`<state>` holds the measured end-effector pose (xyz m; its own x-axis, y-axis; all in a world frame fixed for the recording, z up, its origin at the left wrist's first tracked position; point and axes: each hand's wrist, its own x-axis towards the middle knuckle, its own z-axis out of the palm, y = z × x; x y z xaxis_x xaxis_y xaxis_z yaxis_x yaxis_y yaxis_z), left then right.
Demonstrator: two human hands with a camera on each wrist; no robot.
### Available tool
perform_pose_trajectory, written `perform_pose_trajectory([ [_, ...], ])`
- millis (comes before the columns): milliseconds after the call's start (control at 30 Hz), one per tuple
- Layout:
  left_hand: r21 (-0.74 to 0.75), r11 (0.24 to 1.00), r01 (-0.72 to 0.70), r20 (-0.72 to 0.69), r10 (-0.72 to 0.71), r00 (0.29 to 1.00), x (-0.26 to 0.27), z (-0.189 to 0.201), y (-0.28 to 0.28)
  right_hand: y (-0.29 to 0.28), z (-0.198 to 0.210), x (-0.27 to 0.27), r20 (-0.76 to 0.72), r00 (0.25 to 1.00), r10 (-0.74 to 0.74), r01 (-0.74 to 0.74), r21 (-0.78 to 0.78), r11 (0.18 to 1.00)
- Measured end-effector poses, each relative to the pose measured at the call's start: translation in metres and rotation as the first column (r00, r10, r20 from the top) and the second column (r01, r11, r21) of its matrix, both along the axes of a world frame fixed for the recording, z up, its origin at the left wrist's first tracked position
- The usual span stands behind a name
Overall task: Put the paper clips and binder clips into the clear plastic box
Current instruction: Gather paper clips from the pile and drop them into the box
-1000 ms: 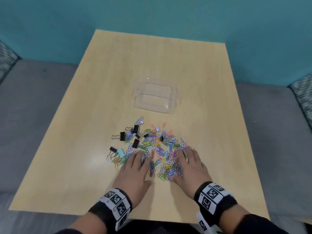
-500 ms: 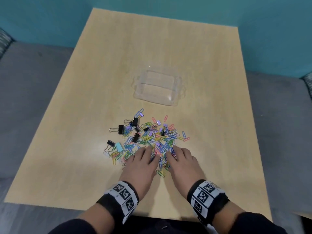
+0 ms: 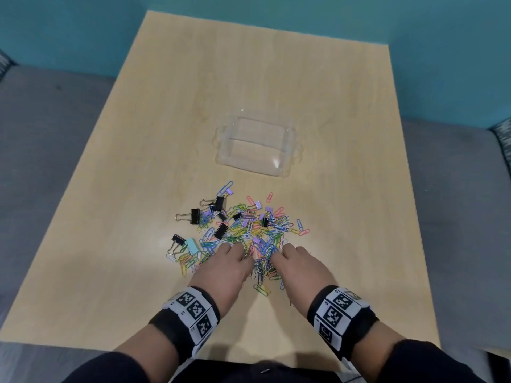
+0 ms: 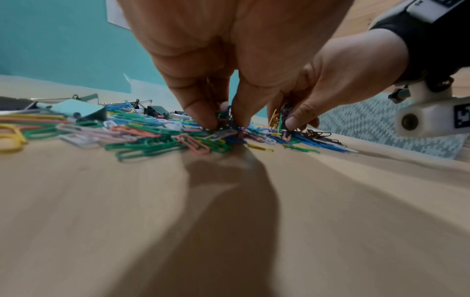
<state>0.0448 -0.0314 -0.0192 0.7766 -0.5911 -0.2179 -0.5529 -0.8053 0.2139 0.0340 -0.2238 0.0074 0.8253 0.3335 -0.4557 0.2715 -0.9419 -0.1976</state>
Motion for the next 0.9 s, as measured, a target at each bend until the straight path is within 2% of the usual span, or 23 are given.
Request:
perform_pose_trajectory([
  [233,-0.019,0.997,-0.075,-0.054,0.074,0.996,0.002,-0.004,0.006,-0.003,-0.005,0.006,-0.052,0.994,-0.092,0.097,0.089,0.991],
  [433,-0.033,0.998,-0.051,-0.107,0.047,0.993,0.004,0.003,0.011,-0.008,0.000,0.013,-0.151,0.983,-0.102,0.118,0.099,0.988],
  [500,-0.086,0.990,-0.109,-0.179,0.092,0.980,0.006,0.002,0.014,-0.010,0.004,0.017,-0.189,0.973,-0.135,0.161,0.132,0.978],
  [533,-0.116,0.976,-0.182,-0.222,0.154,0.963,0.008,0.002,0.015,-0.011,0.007,0.019,-0.219,0.962,-0.162,0.199,0.156,0.968],
  [600,-0.168,0.922,-0.347,-0.332,0.279,0.901,0.014,0.004,0.017,-0.015,0.012,0.024,-0.273,0.941,-0.198,0.258,0.202,0.945],
  [667,-0.218,0.842,-0.494,-0.472,0.352,0.808,0.019,0.011,0.020,-0.017,0.017,0.030,-0.333,0.919,-0.212,0.303,0.253,0.919],
  [733,-0.266,0.692,-0.672,-0.668,0.370,0.646,0.026,0.024,0.024,-0.019,0.021,0.037,-0.380,0.892,-0.246,0.372,0.306,0.876],
  [800,-0.283,0.509,-0.813,-0.825,0.303,0.477,0.038,0.036,0.027,-0.020,0.028,0.048,-0.452,0.834,-0.317,0.504,0.388,0.772],
  [833,-0.284,0.449,-0.847,-0.854,0.283,0.436,0.046,0.041,0.029,-0.020,0.032,0.055,-0.493,0.798,-0.347,0.570,0.429,0.701],
  [900,-0.303,0.381,-0.873,-0.864,0.277,0.421,0.067,0.051,0.030,-0.020,0.040,0.074,-0.547,0.741,-0.390,0.657,0.470,0.589],
])
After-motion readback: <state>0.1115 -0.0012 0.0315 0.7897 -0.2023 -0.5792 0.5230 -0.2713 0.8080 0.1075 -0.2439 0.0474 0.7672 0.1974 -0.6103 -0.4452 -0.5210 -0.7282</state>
